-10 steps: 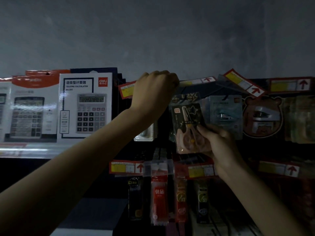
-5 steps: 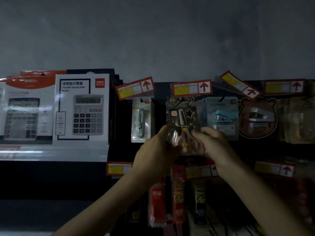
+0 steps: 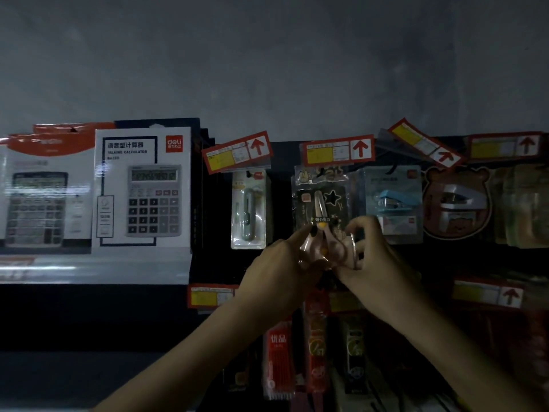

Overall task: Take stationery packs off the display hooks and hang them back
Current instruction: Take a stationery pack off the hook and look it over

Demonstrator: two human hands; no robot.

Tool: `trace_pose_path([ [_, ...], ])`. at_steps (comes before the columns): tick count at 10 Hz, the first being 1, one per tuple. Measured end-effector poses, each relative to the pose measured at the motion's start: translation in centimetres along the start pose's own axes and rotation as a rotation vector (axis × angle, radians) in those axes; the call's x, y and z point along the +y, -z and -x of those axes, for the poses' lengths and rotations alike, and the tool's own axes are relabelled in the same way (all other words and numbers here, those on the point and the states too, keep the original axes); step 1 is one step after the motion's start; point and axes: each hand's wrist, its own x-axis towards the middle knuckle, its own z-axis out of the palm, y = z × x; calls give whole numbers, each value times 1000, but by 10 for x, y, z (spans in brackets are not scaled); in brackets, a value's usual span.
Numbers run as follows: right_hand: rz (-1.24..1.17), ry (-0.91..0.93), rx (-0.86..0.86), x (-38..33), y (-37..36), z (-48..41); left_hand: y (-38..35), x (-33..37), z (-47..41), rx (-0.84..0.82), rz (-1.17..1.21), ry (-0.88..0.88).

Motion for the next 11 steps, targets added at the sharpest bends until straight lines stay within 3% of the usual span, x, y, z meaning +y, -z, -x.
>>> trace_pose_path([
  [3, 12, -139, -282, 1, -1, -34, 3, 3, -21, -181, -58, 56],
  [4, 43, -177, -370, 3, -8, -49, -7, -1, -36, -315, -183, 73],
  [5, 48, -189, -421, 5, -14, -59, -26, -19, -66, -301, -68, 292],
  [7, -3, -279, -424, 14, -26, -79, -39, -25, -82, -298, -22, 393],
  [11, 25, -289, -447, 24, -23, -82, -49, -27, -84, -293, -40, 414],
])
